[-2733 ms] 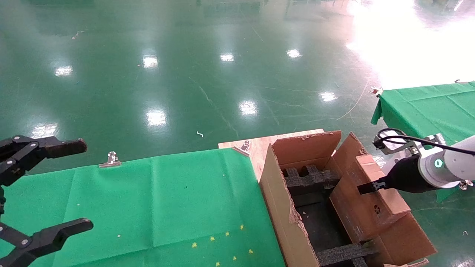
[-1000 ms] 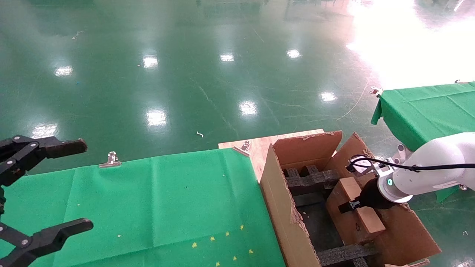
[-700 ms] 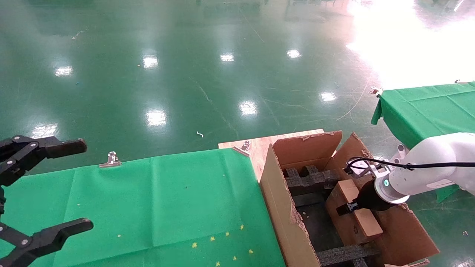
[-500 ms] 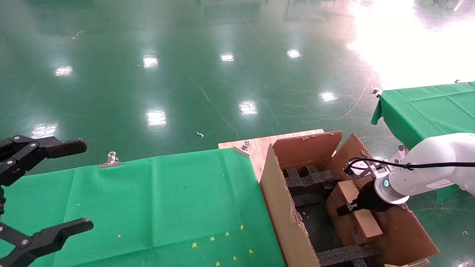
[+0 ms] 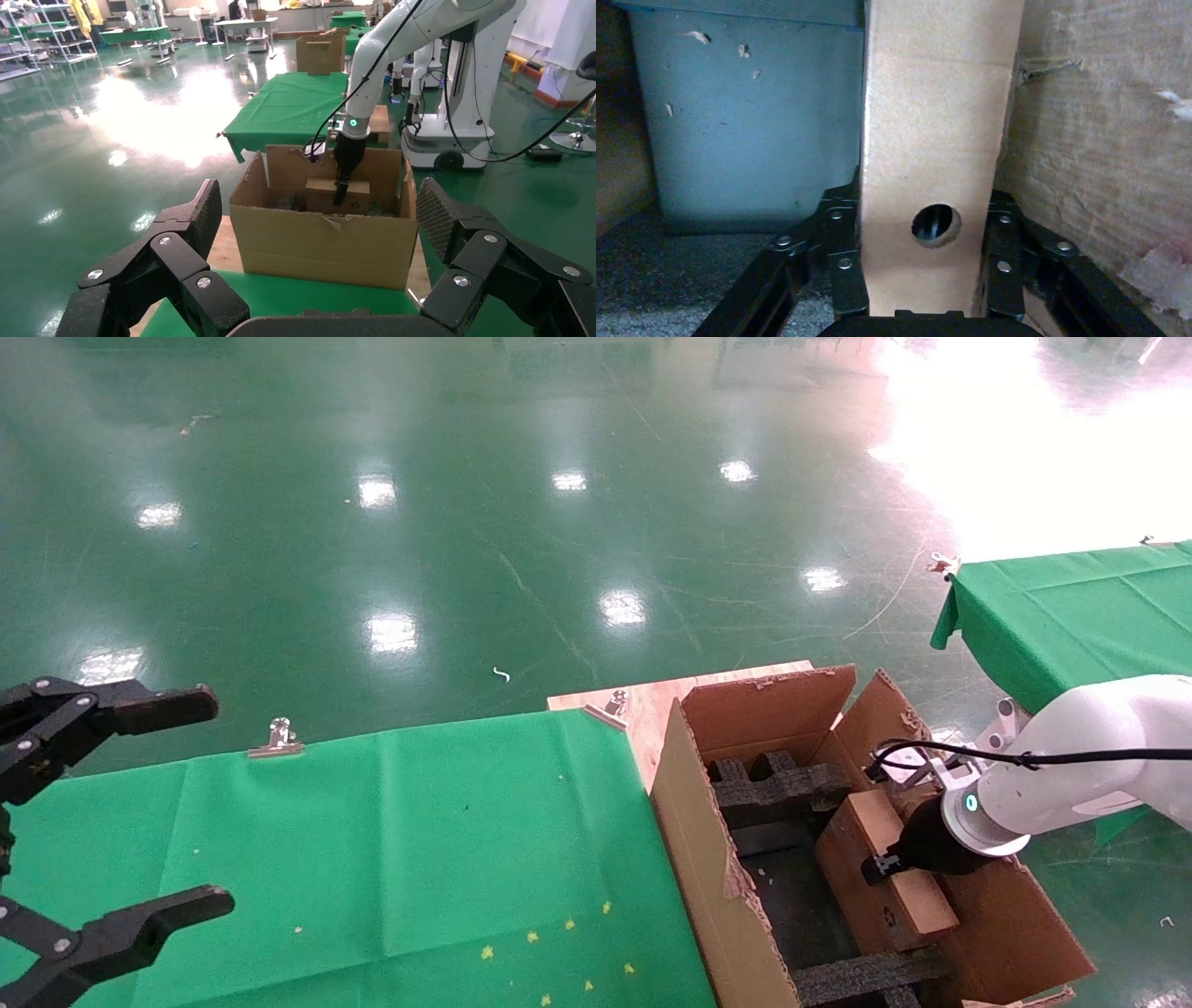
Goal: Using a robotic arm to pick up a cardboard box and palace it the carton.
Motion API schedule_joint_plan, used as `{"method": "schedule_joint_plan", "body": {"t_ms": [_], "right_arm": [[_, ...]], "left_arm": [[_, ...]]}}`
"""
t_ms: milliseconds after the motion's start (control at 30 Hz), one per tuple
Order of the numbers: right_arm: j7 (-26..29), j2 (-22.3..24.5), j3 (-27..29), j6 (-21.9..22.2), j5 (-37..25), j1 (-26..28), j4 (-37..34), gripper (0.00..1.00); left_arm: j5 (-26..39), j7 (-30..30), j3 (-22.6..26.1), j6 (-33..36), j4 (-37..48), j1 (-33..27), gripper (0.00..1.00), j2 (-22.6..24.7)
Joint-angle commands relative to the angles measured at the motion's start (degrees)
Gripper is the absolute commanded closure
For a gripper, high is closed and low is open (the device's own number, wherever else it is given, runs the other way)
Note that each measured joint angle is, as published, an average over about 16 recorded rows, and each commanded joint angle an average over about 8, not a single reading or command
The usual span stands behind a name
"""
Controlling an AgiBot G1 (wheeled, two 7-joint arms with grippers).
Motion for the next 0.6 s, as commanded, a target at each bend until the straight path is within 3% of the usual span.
{"method": "schedule_joint_plan", "body": {"t_ms": [33, 600], "right_arm": [[0.03, 0.03, -0.01, -0.02, -0.02, 0.02, 0.01, 0.00], [0.59, 1.70, 0.56, 0.94, -1.26, 5.22, 1.96, 0.00]], "left_arm": [[0.00, 0.00, 0.00, 0.00, 0.00, 0.00, 0.00, 0.00], [0.00, 0.00, 0.01, 0.00, 0.00, 0.00, 0.00, 0.00]]}}
